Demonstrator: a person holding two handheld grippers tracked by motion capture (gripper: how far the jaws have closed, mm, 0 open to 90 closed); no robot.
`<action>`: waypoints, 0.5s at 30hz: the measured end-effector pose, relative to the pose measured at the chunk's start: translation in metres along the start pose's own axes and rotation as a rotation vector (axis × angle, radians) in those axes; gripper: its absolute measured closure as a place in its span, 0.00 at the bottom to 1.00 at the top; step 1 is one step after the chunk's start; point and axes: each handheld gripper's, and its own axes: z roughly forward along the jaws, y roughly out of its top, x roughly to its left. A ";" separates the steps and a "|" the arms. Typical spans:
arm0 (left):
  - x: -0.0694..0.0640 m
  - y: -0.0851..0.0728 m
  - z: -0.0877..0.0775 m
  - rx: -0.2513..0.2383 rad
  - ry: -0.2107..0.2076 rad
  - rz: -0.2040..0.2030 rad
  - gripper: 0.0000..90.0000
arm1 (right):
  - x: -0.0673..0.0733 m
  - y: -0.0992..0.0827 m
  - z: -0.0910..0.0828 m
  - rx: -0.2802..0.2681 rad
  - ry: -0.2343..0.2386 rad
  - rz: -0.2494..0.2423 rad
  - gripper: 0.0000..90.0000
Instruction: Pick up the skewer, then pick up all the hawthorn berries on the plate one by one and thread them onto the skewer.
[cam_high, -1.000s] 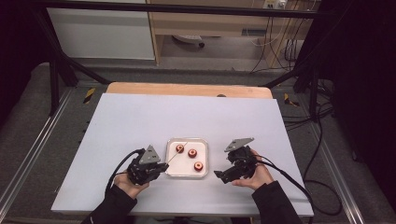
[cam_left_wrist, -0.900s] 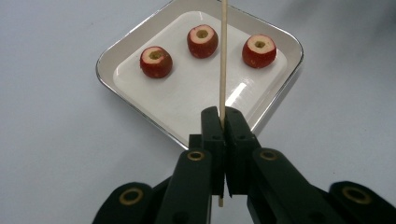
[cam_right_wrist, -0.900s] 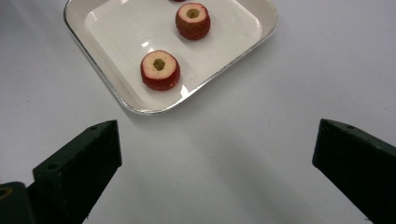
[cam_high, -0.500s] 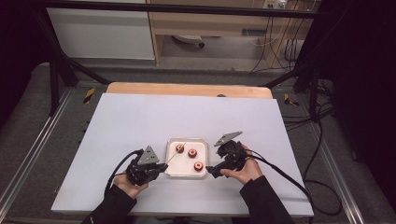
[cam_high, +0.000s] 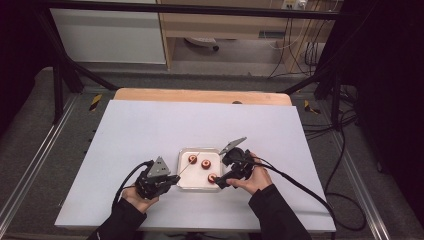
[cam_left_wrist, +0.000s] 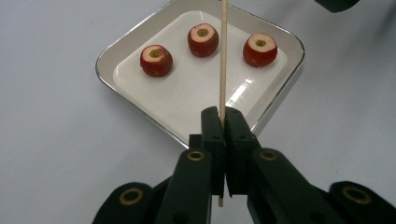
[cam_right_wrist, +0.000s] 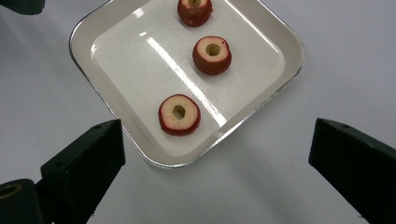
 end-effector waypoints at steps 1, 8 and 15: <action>0.000 0.000 0.000 0.000 0.002 0.001 0.98 | 0.001 0.002 0.002 0.003 0.003 0.006 0.05; 0.003 -0.002 -0.001 0.000 0.005 -0.008 0.98 | 0.005 0.013 0.010 0.041 0.013 -0.022 0.07; 0.004 -0.002 -0.002 -0.006 0.007 -0.012 0.98 | 0.003 0.020 0.013 0.071 0.020 -0.027 0.09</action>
